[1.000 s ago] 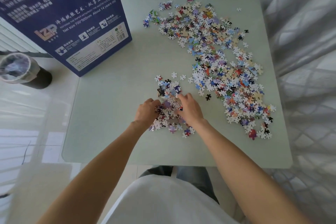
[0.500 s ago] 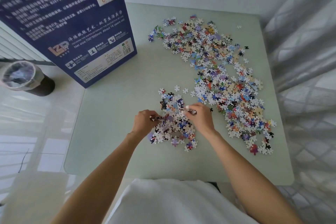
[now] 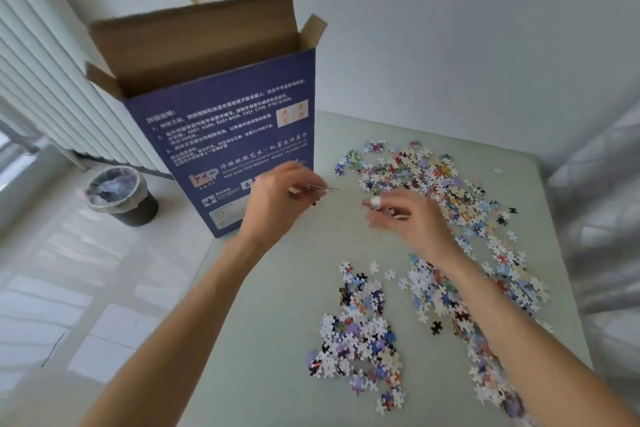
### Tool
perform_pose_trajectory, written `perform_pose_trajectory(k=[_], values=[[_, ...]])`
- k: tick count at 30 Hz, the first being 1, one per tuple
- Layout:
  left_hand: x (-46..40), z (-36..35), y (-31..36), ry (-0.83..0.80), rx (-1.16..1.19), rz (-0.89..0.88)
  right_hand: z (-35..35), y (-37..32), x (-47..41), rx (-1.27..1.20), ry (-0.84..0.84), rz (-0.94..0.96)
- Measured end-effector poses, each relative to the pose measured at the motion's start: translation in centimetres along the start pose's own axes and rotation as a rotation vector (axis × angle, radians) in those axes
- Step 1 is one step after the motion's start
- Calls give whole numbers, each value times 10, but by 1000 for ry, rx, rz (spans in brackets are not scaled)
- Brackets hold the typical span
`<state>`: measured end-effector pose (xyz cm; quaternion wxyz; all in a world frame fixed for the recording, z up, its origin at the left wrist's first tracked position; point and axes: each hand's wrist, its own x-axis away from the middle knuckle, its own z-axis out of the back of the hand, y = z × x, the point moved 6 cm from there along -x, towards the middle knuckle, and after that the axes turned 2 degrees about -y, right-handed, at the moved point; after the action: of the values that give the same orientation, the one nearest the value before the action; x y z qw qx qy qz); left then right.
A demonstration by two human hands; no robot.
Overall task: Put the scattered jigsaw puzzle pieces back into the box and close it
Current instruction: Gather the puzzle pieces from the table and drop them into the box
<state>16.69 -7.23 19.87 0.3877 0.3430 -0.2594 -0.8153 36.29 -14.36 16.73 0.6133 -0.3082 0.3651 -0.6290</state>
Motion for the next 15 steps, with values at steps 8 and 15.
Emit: perform_pose_trajectory(k=[8,15], values=[[-103,150,7,343,-300,-97,35,-132,-142,21,157,309],[-125,146,-20,178,-538,-84,5,-175,-211,220,194,538]])
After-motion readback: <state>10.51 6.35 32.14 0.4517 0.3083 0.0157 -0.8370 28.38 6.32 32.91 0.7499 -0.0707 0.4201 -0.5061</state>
